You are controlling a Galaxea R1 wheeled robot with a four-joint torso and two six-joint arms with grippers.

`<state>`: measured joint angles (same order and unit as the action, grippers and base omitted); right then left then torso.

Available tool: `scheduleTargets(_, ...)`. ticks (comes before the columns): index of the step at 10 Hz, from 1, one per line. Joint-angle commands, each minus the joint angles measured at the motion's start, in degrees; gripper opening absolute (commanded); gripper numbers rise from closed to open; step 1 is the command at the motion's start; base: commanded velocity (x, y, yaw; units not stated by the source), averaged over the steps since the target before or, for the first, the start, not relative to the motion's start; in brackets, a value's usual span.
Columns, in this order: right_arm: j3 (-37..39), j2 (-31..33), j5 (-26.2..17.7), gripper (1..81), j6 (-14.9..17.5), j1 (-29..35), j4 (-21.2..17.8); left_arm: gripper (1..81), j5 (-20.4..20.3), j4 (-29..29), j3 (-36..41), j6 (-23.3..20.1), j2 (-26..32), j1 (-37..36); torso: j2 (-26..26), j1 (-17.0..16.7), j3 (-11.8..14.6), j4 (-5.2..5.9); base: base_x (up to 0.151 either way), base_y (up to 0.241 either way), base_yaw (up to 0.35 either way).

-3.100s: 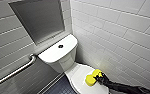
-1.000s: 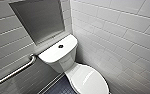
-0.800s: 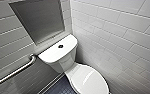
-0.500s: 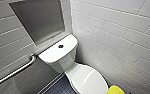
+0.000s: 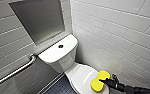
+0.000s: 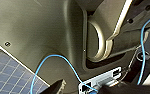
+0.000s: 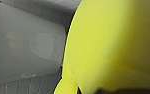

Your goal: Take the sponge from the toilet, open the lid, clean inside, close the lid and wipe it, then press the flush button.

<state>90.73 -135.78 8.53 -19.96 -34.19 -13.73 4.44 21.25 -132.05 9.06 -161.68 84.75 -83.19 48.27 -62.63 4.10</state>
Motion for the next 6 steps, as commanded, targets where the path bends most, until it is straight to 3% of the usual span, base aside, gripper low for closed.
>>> scheduleTargets(1,11.69,-11.25,-6.95,1.0,-0.17,7.60,1.95,81.1,4.53,-0.07,0.47,-0.09,0.92,1.61,0.00,0.00,0.00,0.00,0.000,0.000,0.000)
scheduleTargets(6,26.06,-27.29,-7.04,1.0,0.09,9.80,4.15,81.1,4.53,-0.51,0.39,-0.09,1.10,2.31,0.02,0.00,0.00,0.00,0.000,0.000,0.000)
